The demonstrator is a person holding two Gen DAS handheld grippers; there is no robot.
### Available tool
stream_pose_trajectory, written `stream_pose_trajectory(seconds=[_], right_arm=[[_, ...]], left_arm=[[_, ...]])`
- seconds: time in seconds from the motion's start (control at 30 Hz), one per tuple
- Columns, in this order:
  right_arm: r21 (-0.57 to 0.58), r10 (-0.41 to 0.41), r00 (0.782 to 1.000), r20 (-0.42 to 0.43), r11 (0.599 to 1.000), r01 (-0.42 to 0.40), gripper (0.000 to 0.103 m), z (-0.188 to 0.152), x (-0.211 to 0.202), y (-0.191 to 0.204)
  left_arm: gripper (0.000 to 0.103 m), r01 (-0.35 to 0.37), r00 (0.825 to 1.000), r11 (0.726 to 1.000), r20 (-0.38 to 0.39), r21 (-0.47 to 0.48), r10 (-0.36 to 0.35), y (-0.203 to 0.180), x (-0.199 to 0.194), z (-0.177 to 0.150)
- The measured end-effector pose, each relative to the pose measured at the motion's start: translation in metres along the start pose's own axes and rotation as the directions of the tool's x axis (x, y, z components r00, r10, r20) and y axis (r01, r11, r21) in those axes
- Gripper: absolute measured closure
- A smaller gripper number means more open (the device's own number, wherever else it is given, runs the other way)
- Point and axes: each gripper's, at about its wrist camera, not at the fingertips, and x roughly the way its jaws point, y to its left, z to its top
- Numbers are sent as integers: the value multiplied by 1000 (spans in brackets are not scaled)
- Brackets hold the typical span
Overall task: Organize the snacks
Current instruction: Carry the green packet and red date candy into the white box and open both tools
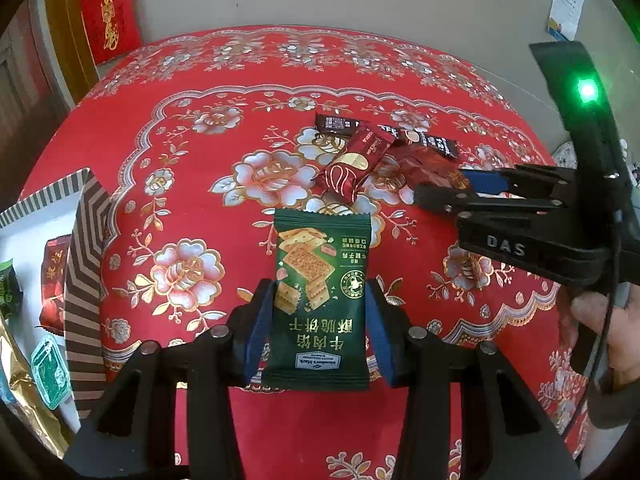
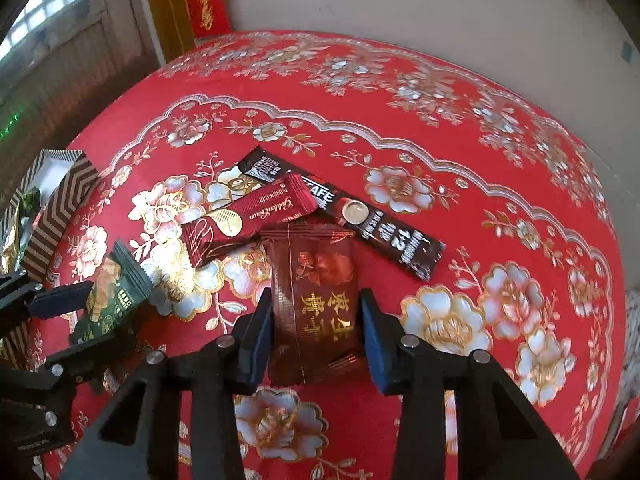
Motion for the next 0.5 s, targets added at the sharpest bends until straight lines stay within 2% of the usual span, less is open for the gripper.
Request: stream_pose_trajectory(seconds=[0.27,0.5], right_arm=[[63,-79,994,80,995,74,63,-43,-45,16],[144,-94,989,115,987,77,63,-72,-72,23]], left_arm=[[56,-24,999,1000,41,14,23,-10,-13,-14],[56,-51,995,999,83,12,50,-16,-32,-31]])
